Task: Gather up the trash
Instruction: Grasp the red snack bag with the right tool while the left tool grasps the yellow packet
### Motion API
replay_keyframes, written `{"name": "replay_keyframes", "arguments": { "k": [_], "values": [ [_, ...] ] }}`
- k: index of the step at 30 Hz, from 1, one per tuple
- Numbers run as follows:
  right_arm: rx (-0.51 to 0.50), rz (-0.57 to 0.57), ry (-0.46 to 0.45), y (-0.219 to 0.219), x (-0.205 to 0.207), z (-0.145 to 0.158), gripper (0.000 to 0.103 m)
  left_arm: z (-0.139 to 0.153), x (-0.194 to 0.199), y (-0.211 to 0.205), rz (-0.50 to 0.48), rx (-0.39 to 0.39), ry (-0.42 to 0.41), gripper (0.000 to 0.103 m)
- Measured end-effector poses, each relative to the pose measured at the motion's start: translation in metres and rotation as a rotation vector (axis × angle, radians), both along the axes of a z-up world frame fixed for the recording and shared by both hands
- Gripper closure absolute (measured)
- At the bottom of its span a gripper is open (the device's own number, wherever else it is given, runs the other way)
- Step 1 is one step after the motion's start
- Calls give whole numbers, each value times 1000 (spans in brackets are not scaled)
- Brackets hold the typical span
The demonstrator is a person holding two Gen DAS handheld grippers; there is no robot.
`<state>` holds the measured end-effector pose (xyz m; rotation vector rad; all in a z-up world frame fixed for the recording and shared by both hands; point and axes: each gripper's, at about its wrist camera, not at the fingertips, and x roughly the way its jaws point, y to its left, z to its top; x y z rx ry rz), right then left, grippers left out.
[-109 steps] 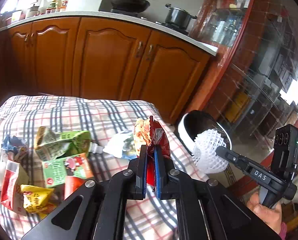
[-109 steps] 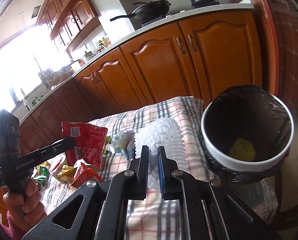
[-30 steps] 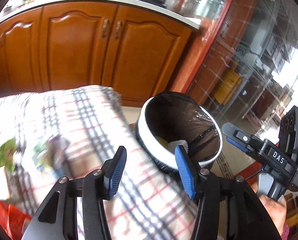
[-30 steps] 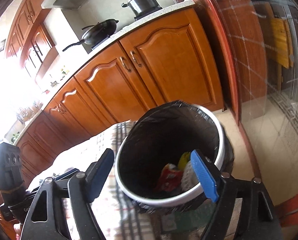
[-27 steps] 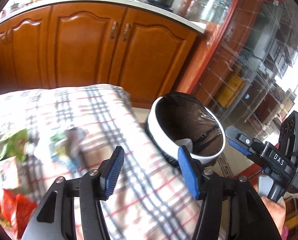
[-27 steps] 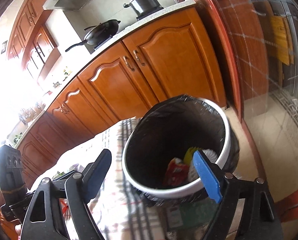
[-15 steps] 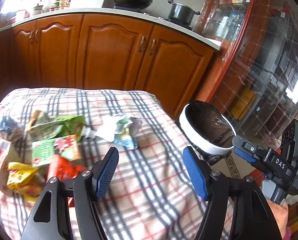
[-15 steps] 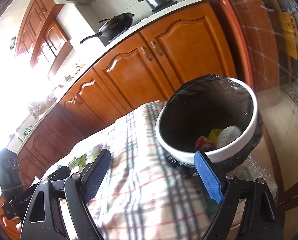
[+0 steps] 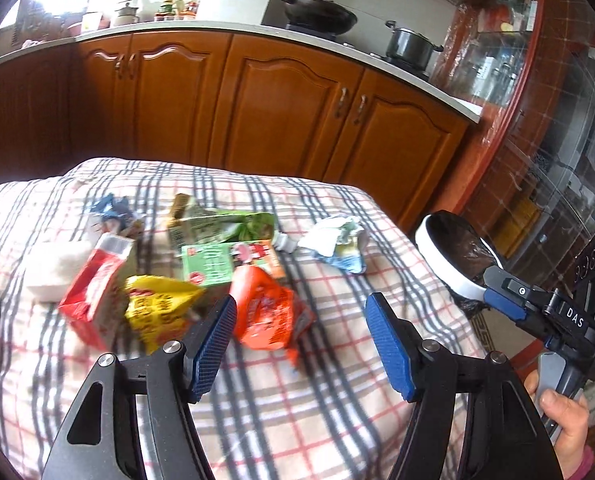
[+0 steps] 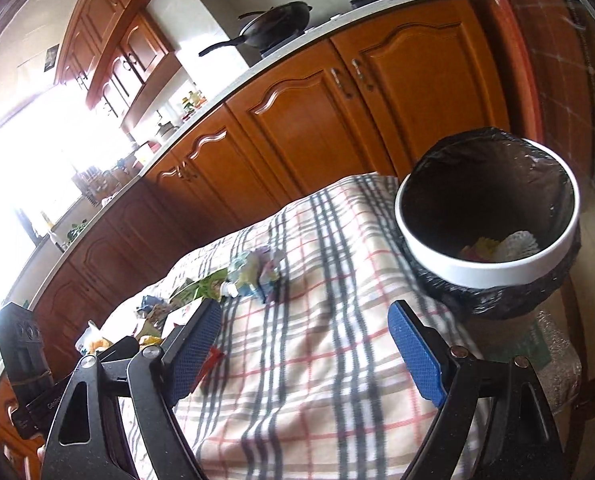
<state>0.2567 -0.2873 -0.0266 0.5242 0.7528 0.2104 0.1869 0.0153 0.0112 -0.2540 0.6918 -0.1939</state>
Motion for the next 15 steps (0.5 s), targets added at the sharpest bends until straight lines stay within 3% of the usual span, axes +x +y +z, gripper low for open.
{"name": "replay_keyframes", "arguments": {
  "k": [11, 15],
  "values": [
    [7, 187, 24, 79, 5, -9, 18, -1, -26, 51, 93, 24, 15, 37],
    [4, 256, 37, 108, 11, -11, 32, -6, -23, 61, 107, 19, 40, 37]
  ]
}}
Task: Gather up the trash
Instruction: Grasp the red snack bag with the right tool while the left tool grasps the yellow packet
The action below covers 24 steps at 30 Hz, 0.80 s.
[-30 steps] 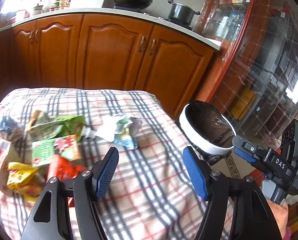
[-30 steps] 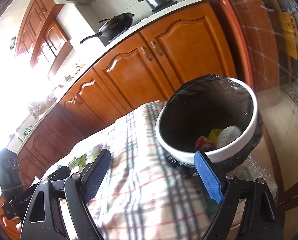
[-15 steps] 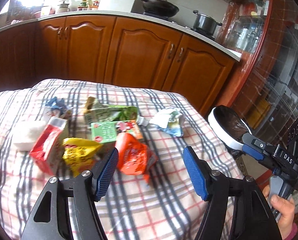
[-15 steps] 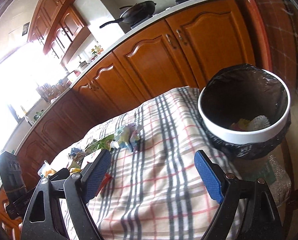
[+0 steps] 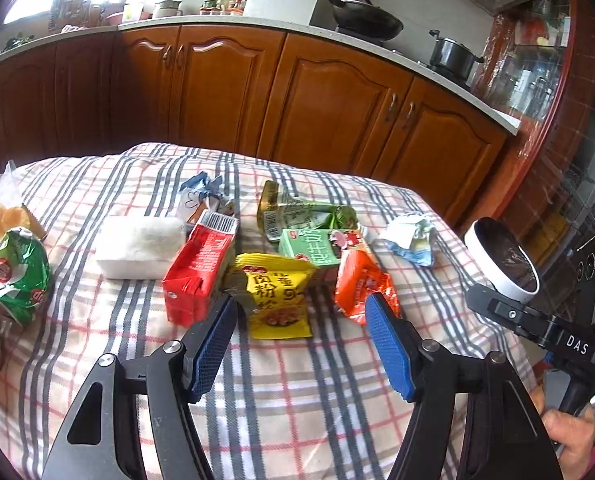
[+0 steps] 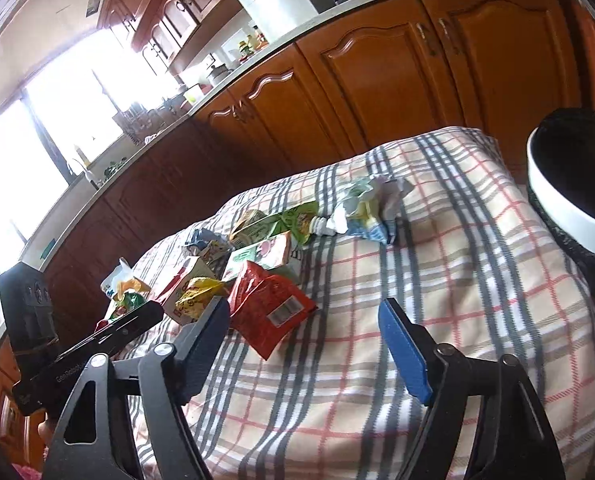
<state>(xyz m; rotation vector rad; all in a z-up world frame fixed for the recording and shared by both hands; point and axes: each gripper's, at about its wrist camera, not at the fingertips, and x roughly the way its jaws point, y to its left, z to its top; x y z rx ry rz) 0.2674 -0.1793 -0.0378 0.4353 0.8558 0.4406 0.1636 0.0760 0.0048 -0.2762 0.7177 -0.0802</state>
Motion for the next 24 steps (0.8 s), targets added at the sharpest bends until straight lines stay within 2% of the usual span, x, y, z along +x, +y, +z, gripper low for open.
{"name": "replay_keyframes", "arguments": {
  "k": [2, 5, 7, 14, 15, 17, 19, 23, 24],
  "values": [
    [1, 26, 11, 12, 4, -2, 43, -3, 4, 3, 1, -4, 10, 38],
    [-8, 58, 25, 29, 11, -5, 52, -9, 10, 5, -10, -9, 25, 38],
    [-12, 74, 44, 39, 17, -10, 61, -14, 17, 5, -15, -11, 33, 39],
    [-46, 103, 97, 59, 36, -25, 69, -26, 37, 4, -37, -9, 60, 47],
    [-47, 108, 102, 60, 38, -27, 71, -28, 40, 3, -42, -8, 64, 51],
    [-53, 113, 102, 61, 40, -29, 91, -31, 45, 2, -49, -6, 72, 59],
    [-56, 118, 94, 60, 39, -26, 102, -35, 51, 3, -58, -23, 86, 75],
    [-49, 112, 81, 50, 34, -21, 102, -36, 58, 5, -66, -40, 81, 82],
    [-44, 107, 80, 47, 33, -20, 102, -35, 58, 4, -69, -36, 74, 96]
  ]
}}
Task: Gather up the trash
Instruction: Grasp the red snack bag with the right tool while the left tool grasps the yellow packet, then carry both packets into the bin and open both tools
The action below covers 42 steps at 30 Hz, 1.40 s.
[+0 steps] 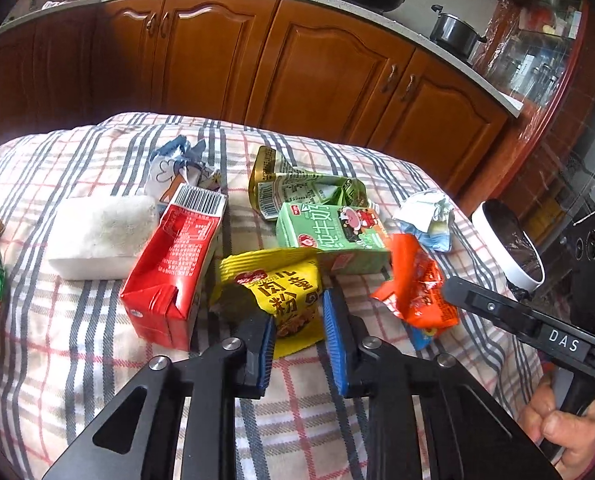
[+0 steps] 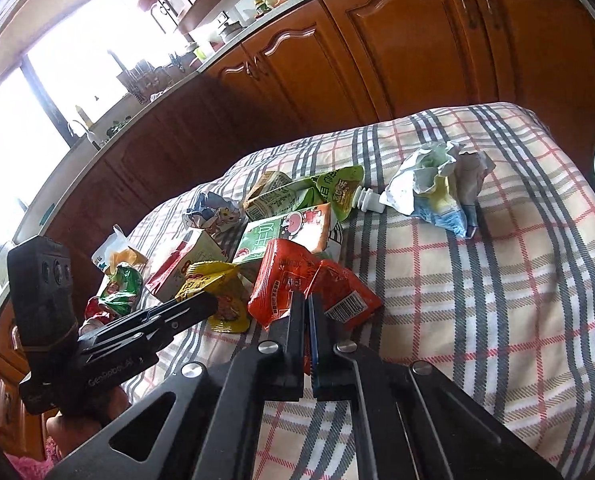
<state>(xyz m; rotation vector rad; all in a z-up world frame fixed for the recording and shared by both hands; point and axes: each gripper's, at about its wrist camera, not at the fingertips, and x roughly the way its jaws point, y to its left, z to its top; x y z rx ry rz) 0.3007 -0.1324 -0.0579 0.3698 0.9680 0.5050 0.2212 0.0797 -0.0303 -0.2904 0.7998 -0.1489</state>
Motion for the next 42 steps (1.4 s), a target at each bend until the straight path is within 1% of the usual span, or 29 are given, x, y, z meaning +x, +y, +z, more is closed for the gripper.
{"name": "replay_keyframes", "arguments": {
  "k": [1, 7, 11, 17, 21, 26, 34, 42],
  "values": [
    [3, -6, -2, -4, -1, 1, 102, 1, -1, -2, -7, -1, -2, 101],
    [17, -42, -28, -27, -12, 13, 102, 15, -12, -11, -36, 2, -40, 102],
    [15, -66, -49, -44, -19, 22, 102, 29, -20, -23, -77, -9, -72, 103],
    [16, -125, -71, -77, -28, 30, 102, 38, -23, -45, -146, -22, -94, 103],
    [15, -167, -90, -101, -35, 37, 102, 40, -19, -64, -191, -31, -92, 103],
    [11, -228, -105, -133, -43, 42, 102, 45, -10, -94, -237, -25, -101, 103],
    [-2, -324, -106, -181, -52, 40, 102, 51, 8, -145, -326, -8, -116, 103],
    [-17, -396, -116, -218, -57, 42, 102, 58, 30, -193, -409, 10, -131, 103]
  ]
}}
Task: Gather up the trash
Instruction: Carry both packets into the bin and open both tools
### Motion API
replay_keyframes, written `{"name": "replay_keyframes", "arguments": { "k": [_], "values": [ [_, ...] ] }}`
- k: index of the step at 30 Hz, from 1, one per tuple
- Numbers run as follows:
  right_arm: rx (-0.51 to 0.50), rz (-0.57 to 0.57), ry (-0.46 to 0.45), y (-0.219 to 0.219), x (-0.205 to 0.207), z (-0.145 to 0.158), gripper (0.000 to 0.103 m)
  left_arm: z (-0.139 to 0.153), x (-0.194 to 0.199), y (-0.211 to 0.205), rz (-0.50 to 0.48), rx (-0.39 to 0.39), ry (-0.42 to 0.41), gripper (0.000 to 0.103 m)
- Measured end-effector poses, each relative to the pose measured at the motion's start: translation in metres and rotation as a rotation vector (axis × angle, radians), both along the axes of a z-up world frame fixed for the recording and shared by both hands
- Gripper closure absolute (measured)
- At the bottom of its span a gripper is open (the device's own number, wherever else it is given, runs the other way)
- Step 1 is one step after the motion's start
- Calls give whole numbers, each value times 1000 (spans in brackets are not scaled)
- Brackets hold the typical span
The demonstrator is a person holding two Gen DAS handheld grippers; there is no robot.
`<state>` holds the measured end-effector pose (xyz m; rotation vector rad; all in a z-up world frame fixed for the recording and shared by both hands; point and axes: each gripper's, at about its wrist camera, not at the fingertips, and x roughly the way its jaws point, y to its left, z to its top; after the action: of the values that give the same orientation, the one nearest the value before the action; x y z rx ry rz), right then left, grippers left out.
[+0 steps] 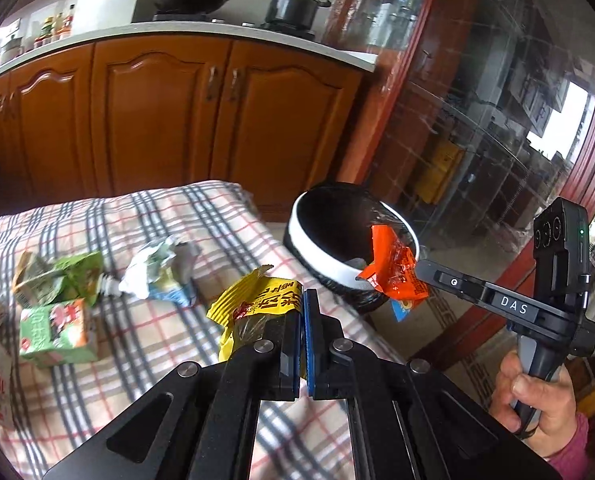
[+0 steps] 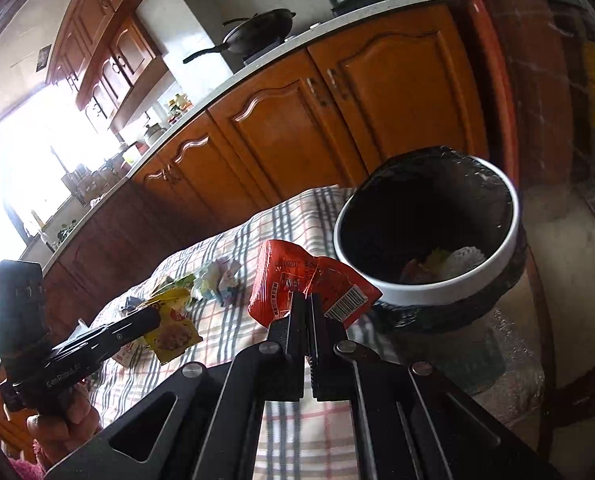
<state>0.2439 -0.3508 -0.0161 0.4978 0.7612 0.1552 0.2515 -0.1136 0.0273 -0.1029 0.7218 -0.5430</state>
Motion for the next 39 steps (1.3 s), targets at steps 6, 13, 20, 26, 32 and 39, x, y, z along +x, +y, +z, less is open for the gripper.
{"name": "replay_keyframes", "arguments": {
  "k": [6, 13, 20, 26, 32, 39],
  "values": [
    [-19, -49, -13, -27, 3, 4, 102, 3, 23, -31, -49, 9, -7, 103],
    [-34, -109, -9, -58, 13, 2, 102, 5, 56, -66, -92, 38, -23, 103],
    [-48, -122, 16, -81, 36, -5, 102, 0, 106, -104, -129, 44, 15, 103],
    [-54, -129, 33, -94, 51, -11, 102, -18, 147, -134, -145, 61, 70, 103],
    [-66, -124, 57, -100, 64, -19, 102, -30, 170, -153, -155, 74, 103, 103],
    [-65, -122, 82, -102, 71, -29, 102, -37, 175, -162, -161, 92, 113, 103]
  ]
}}
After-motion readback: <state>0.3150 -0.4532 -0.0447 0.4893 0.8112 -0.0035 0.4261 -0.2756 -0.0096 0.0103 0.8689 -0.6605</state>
